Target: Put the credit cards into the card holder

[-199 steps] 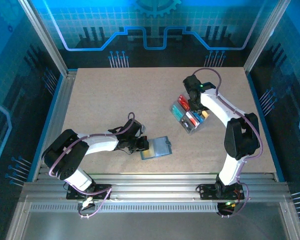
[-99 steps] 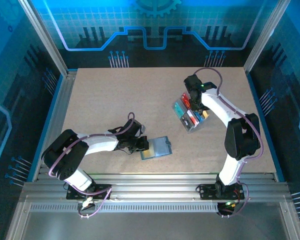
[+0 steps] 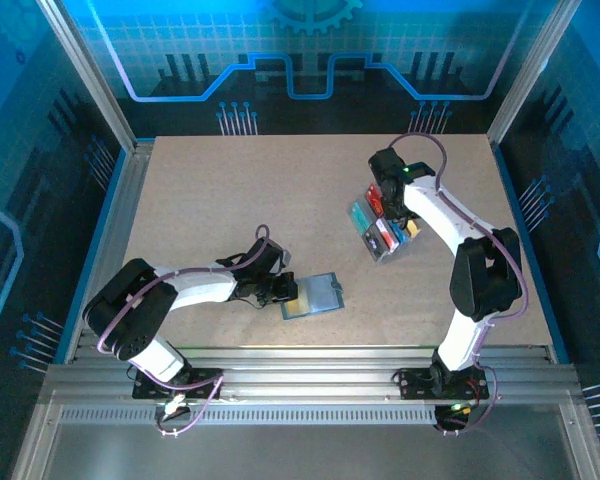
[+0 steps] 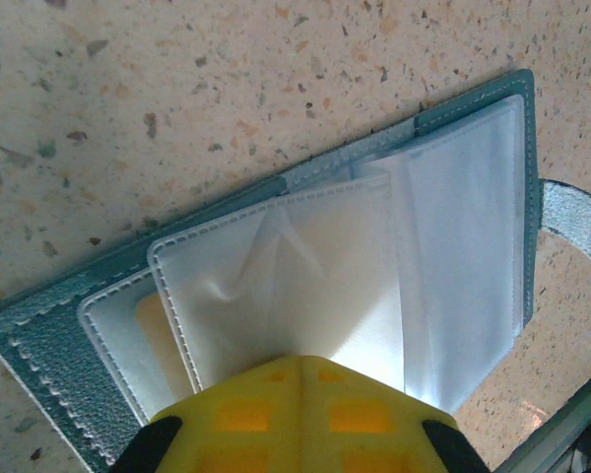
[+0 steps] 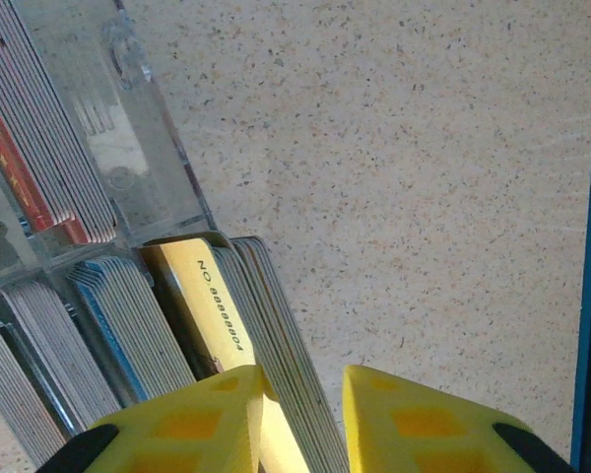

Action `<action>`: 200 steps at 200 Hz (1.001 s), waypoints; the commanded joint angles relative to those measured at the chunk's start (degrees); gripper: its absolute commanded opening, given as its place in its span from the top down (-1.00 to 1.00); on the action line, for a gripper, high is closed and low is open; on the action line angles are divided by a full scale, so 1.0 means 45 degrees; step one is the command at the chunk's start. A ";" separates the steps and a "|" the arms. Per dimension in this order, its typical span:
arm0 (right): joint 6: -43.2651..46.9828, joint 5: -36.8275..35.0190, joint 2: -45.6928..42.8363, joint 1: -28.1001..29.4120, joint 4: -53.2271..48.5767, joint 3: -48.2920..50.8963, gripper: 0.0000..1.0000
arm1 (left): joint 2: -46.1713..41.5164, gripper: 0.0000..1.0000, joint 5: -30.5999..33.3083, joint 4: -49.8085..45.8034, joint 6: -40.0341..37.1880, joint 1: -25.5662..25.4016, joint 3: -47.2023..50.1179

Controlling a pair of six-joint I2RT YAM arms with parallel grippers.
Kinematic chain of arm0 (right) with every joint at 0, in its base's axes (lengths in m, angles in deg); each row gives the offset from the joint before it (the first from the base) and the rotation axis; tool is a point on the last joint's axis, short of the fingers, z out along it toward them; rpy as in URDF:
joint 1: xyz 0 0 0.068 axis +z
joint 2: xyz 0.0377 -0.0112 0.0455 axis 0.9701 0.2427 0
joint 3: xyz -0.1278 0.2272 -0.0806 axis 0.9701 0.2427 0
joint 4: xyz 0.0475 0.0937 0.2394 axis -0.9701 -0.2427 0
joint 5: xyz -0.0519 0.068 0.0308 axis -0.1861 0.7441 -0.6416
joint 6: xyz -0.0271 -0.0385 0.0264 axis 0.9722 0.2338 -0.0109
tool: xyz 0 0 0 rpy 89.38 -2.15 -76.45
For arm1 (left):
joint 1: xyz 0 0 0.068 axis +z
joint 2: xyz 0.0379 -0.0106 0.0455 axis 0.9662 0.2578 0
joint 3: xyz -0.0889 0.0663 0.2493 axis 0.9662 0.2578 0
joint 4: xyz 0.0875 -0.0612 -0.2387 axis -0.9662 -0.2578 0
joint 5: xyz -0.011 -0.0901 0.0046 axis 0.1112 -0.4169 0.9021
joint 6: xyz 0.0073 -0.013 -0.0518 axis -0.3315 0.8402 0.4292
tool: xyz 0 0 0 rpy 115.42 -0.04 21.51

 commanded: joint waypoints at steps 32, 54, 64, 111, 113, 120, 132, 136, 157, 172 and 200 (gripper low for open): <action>-0.0141 -0.0110 -0.0355 -0.0200 -0.0352 -0.0360 0.44 | 0.0011 0.96 0.0106 -0.0756 0.0253 -0.0060 0.0387; -0.0097 0.0127 -0.0195 -0.0206 -0.0290 -0.0377 0.30 | 0.0006 0.96 0.0126 -0.0777 0.0240 -0.0056 0.0406; -0.0116 0.0003 -0.0064 -0.0219 -0.0359 -0.0426 0.29 | -0.0012 0.96 0.0116 -0.0776 0.0255 -0.0063 0.0424; -0.0138 0.0212 0.0203 -0.0367 -0.0271 -0.0321 0.30 | -0.0053 0.97 0.0136 -0.0815 0.0246 -0.0065 0.0446; -0.0138 0.0214 0.0213 -0.0365 -0.0281 -0.0313 0.30 | -0.0052 0.96 0.0143 -0.0815 0.0242 -0.0061 0.0446; -0.0135 0.0229 0.0266 -0.0390 -0.0272 -0.0306 0.29 | -0.0050 0.97 0.0145 -0.0816 0.0231 -0.0062 0.0446; -0.0157 0.0340 0.0326 -0.0410 -0.0238 -0.0280 0.29 | -0.0042 0.97 0.0165 -0.0815 0.0260 -0.0061 0.0446; -0.0158 0.0350 0.0346 -0.0423 -0.0218 -0.0274 0.28 | -0.0050 0.97 0.0165 -0.0815 0.0260 -0.0062 0.0446; -0.0158 0.0410 0.0433 -0.0446 -0.0194 -0.0281 0.29 | -0.0035 0.97 0.0184 -0.0815 0.0260 -0.0063 0.0465; -0.0139 0.0499 0.0516 -0.0467 -0.0179 -0.0289 0.28 | -0.0032 0.98 0.0185 -0.0815 0.0260 -0.0043 0.0465; -0.0176 0.0401 0.0588 -0.0476 -0.0193 -0.0256 0.28 | -0.0069 0.98 0.0185 -0.0815 0.0280 -0.0048 0.0502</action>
